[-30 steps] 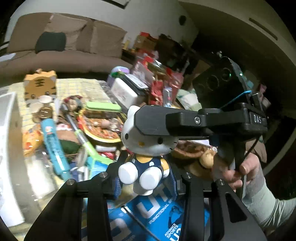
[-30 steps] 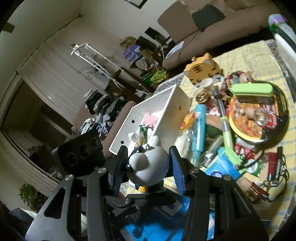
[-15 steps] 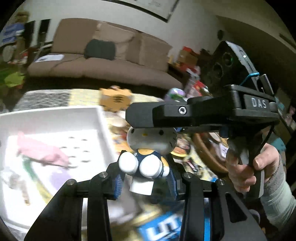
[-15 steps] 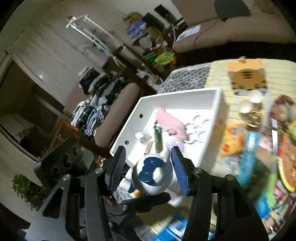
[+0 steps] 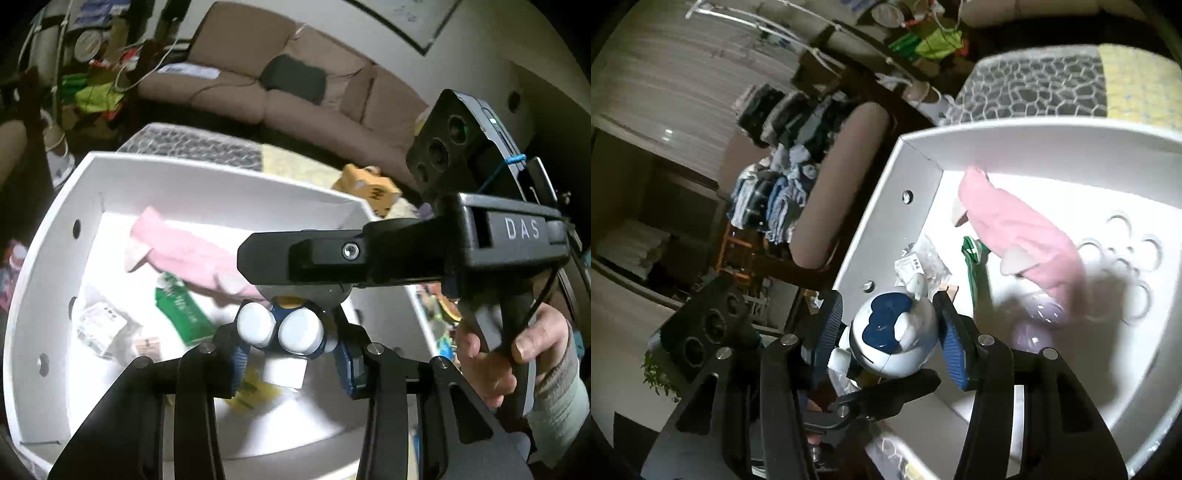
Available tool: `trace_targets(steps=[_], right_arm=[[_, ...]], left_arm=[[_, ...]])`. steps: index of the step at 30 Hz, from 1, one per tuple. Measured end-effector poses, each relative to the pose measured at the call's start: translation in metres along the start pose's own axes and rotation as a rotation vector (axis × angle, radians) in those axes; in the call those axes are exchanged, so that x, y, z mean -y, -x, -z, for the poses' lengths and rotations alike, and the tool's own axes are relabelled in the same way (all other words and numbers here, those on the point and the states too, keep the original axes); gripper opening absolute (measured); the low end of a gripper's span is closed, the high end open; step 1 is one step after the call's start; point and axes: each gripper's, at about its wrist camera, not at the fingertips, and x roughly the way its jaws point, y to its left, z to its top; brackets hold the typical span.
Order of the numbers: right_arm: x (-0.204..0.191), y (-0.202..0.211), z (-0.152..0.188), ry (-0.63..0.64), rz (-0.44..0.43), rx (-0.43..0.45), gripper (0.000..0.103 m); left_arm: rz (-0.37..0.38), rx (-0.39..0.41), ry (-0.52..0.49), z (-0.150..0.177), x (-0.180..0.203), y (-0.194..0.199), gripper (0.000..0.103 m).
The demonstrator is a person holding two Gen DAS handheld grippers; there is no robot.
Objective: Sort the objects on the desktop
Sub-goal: 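Carry the figurine with the right gripper into the white box and release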
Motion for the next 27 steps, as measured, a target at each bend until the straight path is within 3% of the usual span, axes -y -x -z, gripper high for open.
trace_targets(steps=[4,12,18,27], right_arm=[[0.015,-0.003,-0.003,-0.022,0.044,-0.011,0.049],[0.055,0.046,0.011,-0.044,0.265,-0.071,0.05],[0.053,0.075,0.013,0.021,0.456,-0.083,0.058],[0.043,0.1,0.023,0.118,0.558,-0.068,0.058]], left_arm=[[0.002,-0.045,0.007,-0.006,0.002,-0.022,0.04],[0.119,-0.201,0.006,-0.004,0.047,-0.086,0.04],[0.069,-0.275,0.046,0.004,0.061,-0.115,0.04],[-0.101,-0.395,0.062,0.013,0.08,-0.153,0.04]])
